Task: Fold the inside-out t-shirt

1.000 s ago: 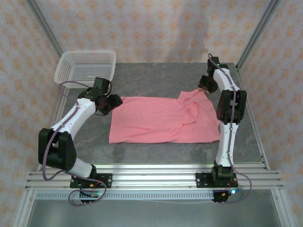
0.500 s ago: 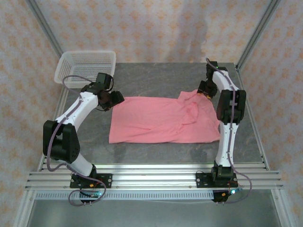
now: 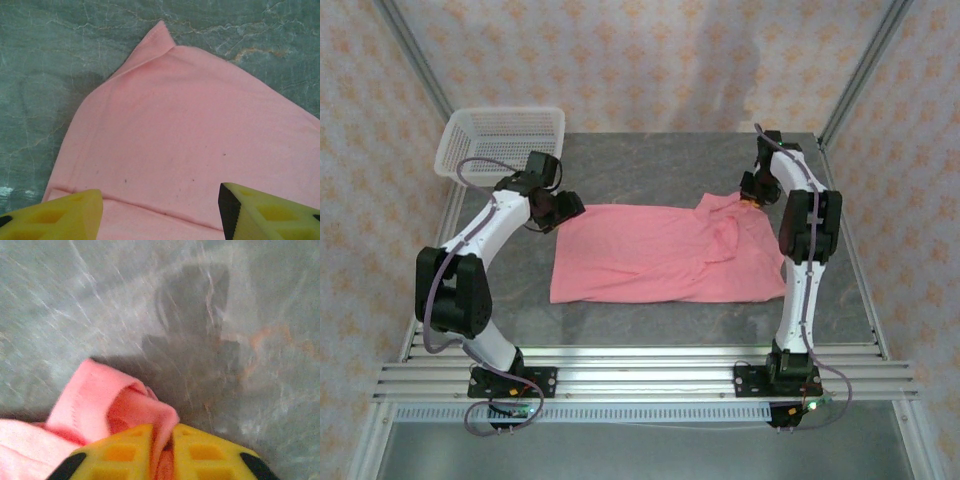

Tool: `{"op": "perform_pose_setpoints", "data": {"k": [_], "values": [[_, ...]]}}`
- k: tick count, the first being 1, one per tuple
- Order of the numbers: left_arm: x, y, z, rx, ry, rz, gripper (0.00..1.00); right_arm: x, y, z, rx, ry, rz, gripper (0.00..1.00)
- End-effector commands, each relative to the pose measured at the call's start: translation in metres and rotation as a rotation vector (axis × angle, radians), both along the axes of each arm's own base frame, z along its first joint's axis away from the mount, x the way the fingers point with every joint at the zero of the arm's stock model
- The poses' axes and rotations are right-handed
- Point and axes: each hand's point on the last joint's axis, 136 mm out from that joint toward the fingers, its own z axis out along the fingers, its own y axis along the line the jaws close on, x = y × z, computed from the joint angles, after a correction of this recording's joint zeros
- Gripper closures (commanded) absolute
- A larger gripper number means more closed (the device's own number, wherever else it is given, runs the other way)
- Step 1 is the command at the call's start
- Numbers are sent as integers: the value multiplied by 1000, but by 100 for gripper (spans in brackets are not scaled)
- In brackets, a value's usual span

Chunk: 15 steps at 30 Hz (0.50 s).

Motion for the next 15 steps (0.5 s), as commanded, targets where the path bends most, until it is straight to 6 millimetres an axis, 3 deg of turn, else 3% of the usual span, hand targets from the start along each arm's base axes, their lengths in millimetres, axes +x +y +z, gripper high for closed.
{"op": "perform_pose_setpoints", "data": {"k": [1, 4, 7, 10, 11, 15], "values": [[3, -2, 5, 5, 4, -26, 37, 18, -2, 20, 2, -48, -14, 91], [2, -2, 3, 2, 9, -27, 37, 29, -2, 31, 13, -91, -35, 92], [2, -2, 1, 0, 10, -25, 37, 31, 0, 24, 29, -80, -51, 91], [2, -3, -1, -3, 15, -27, 37, 25, -1, 15, 21, -21, -59, 64], [2, -3, -1, -3, 15, -28, 37, 22, -5, 16, -4, -10, -58, 59], [-1, -2, -1, 4, 16, -25, 37, 14, -26, 34, -99, -35, -29, 55]]}}
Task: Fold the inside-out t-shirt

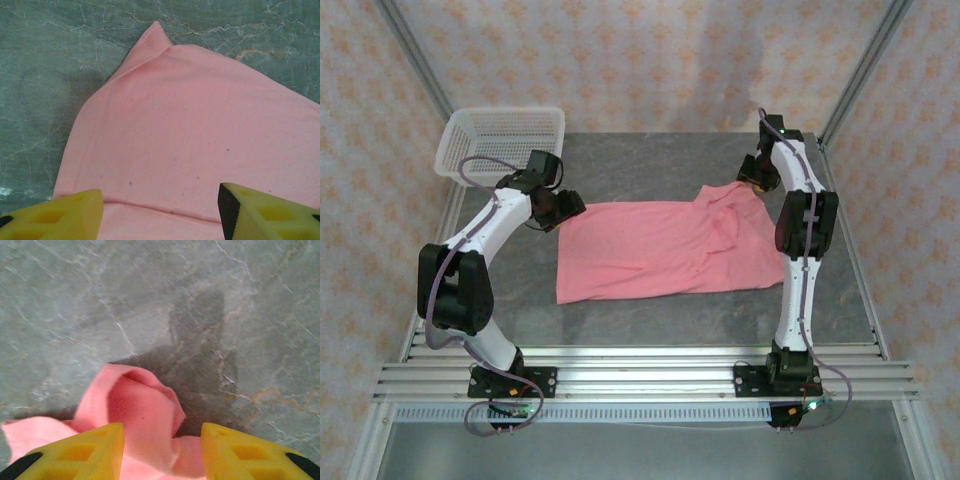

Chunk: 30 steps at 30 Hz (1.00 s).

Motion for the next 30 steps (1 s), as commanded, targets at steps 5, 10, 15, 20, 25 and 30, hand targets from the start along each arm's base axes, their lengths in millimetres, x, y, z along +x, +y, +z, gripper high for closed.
{"op": "perform_pose_setpoints", "data": {"k": [5, 10, 15, 20, 25, 30], "values": [[-6, -1, -4, -3, 14, -13, 37, -25, -33, 13, -95, 26, 36, 56], [-4, -1, -3, -7, 9, -9, 37, -24, -33, 1, -109, 48, 51, 53], [0, -3, -1, -9, 10, -18, 37, -20, -33, -12, -106, 62, 58, 48], [11, -2, -8, 2, 50, 1, 37, -23, -26, -33, -36, 106, 35, 51], [39, -7, -19, -28, 55, 61, 40, -26, -12, -42, 49, 138, 42, 66], [74, -3, -34, 5, 26, 126, 45, -20, -7, -29, 82, 108, 41, 85]]}}
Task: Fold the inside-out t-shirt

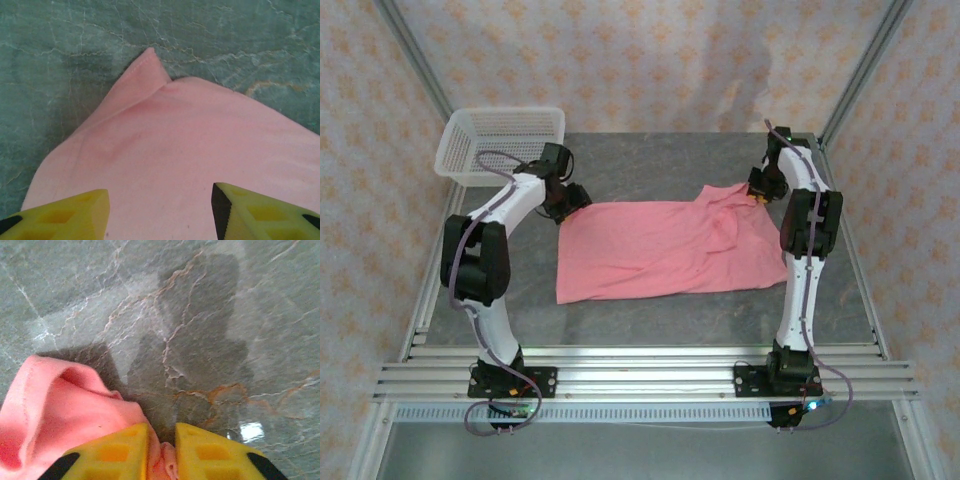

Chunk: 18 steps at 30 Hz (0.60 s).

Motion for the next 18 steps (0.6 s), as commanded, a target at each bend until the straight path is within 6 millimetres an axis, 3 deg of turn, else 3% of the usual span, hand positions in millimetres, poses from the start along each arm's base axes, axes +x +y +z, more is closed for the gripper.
{"op": "perform_pose_setpoints", "data": {"k": [1, 5, 8, 12, 18], "values": [[30, 6, 6, 49, -61, 61, 45, 1, 9, 9, 42, 1, 7, 88], [51, 21, 4, 208, -107, 60, 45, 10, 9, 31, 48, -61, 5, 100], [61, 30, -6, 283, -97, 63, 45, 12, 12, 39, 76, -78, -2, 100], [73, 22, -24, 288, -58, -2, 48, 15, 16, 47, 92, -97, -5, 100], [74, 13, -52, 288, 47, -99, 63, 17, 11, 50, 70, -100, -23, 100]]}}
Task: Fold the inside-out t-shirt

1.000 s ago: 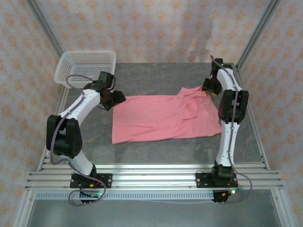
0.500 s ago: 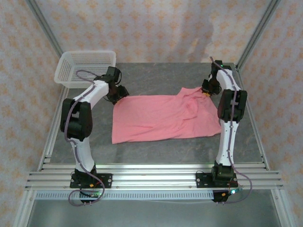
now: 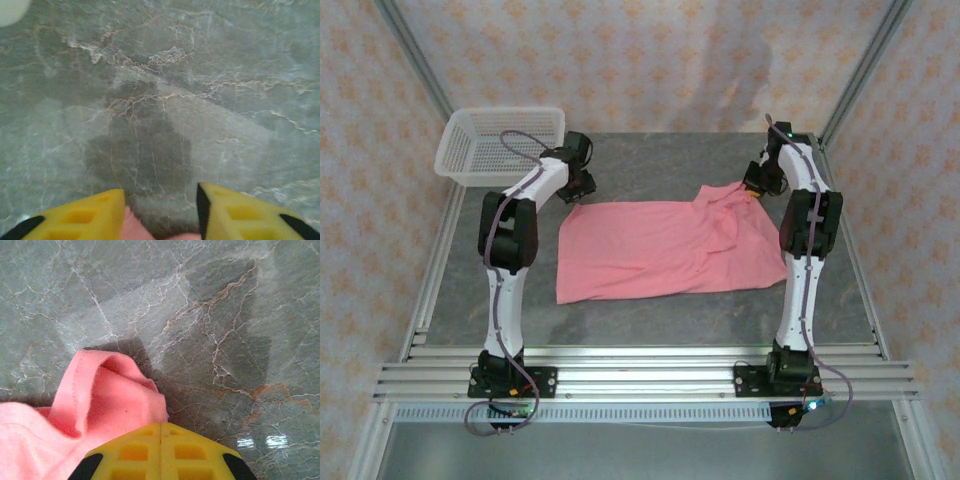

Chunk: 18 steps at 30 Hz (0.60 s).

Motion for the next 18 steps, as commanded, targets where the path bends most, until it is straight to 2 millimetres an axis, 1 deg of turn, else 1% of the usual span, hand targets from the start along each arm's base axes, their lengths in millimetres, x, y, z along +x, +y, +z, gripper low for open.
{"op": "perform_pose_setpoints", "data": {"k": [1, 3, 5, 9, 13, 16, 18], "values": [[-16, -3, -8, 38, 109, -90, 66, 5, -6, 31, -24, -49, -30, 100], [-22, -7, -13, 16, 132, -121, 71, 5, -11, 30, -41, -38, -47, 100], [-30, -9, -16, 3, 149, -142, 72, 5, -15, 29, -47, -31, -62, 100], [-41, -2, -13, 1, 147, -153, 71, 6, -19, 27, -48, -27, -80, 100], [-48, 0, -4, 3, 125, -184, 69, 6, -20, 25, -41, -24, -84, 100], [-54, 4, -4, 22, 140, -200, 68, 6, -19, 24, -33, -23, -87, 100], [-57, 7, -8, 43, 157, -199, 68, 6, -20, 24, -30, -22, -92, 100]]}}
